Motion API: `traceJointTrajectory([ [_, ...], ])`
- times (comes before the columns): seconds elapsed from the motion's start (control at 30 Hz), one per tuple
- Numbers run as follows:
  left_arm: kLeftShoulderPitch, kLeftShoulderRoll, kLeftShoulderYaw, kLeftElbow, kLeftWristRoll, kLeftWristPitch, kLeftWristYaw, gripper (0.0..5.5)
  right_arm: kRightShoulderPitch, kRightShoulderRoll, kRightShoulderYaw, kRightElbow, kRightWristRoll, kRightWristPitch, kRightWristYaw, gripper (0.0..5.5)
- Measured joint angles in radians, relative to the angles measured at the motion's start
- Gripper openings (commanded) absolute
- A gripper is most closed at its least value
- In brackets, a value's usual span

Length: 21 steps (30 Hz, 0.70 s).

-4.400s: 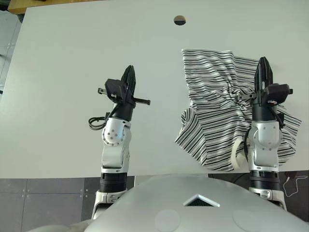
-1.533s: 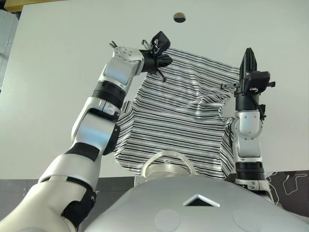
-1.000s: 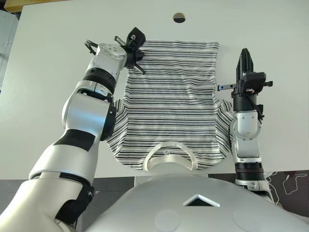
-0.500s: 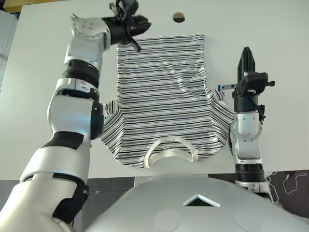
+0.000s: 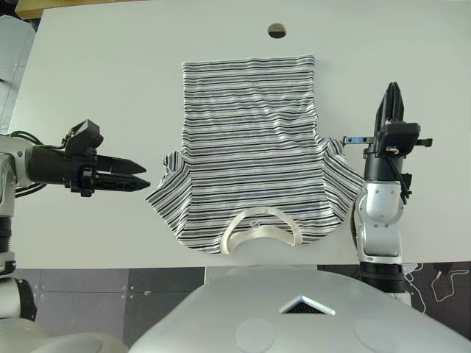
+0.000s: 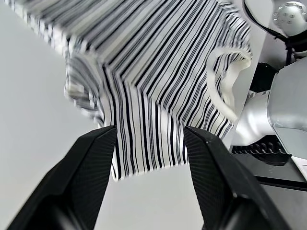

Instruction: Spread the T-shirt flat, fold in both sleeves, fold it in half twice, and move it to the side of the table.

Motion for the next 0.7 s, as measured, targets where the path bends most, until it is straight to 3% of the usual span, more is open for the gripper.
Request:
traceJointTrajectory([
  [0.2,0.020,-0.021,-0.129,0.125,0.104,-0.033,0.075,2.58,0.002,0.004,-0.001,-0.007,-0.019,0.004,-0.011,0.10],
  [0.63,-0.046,-0.040,-0.220,0.150,0.104,-0.045,0.029,2.58,0.022,0.006,-0.001,-0.027,-0.037,0.013,-0.016,0.10],
  [0.7,-0.061,-0.058,-0.225,0.168,0.104,-0.056,0.030,2.24,0.022,0.007,-0.001,-0.034,-0.038,0.017,-0.016,0.10],
])
